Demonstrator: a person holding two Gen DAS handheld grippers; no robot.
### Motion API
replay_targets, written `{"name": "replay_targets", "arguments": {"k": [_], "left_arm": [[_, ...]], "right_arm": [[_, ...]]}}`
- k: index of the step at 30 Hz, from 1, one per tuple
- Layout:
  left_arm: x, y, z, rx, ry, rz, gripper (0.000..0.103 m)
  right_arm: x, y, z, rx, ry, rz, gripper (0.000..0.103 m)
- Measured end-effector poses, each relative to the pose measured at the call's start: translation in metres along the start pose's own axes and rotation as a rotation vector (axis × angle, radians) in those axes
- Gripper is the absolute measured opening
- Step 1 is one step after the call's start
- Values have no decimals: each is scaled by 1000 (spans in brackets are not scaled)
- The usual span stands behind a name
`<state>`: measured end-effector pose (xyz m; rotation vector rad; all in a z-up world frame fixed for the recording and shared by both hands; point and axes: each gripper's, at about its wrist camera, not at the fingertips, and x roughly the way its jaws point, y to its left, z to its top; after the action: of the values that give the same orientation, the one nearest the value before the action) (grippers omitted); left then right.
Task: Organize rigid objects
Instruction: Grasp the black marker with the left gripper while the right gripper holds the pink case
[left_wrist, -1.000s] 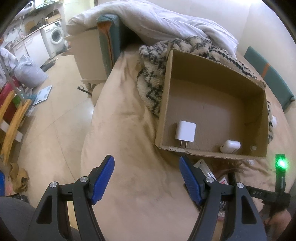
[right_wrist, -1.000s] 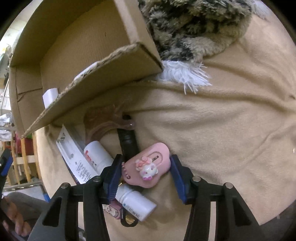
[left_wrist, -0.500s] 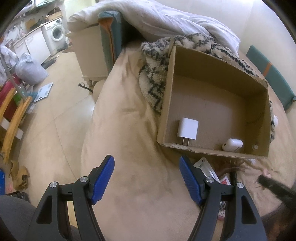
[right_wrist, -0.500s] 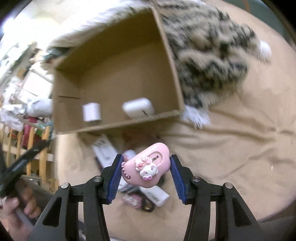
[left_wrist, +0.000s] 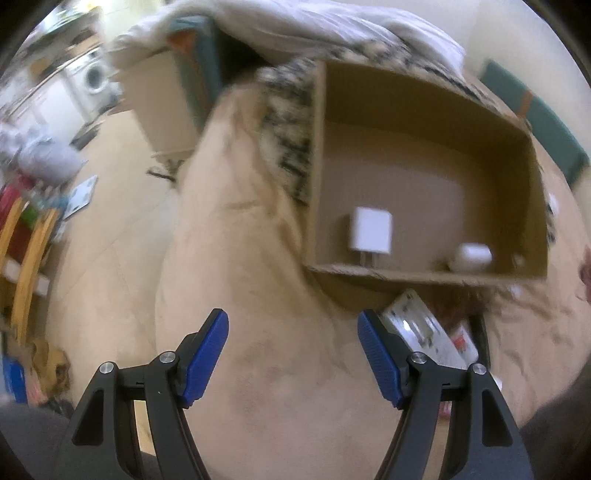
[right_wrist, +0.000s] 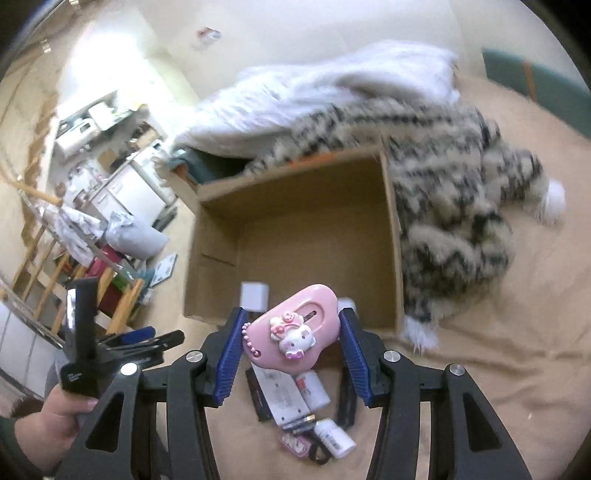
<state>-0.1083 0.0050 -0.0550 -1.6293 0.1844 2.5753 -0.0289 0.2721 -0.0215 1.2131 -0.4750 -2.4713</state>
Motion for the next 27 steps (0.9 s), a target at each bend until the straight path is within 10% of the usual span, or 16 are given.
{"name": "replay_targets", "arguments": {"k": [13, 27], "left_arm": [[46, -99, -23, 788, 327, -153, 72], [103, -138, -23, 883, 427, -186, 79]], "right_arm": [[9, -10, 3, 43, 47, 1, 54], [23, -6, 0, 27, 100, -2, 54]]}}
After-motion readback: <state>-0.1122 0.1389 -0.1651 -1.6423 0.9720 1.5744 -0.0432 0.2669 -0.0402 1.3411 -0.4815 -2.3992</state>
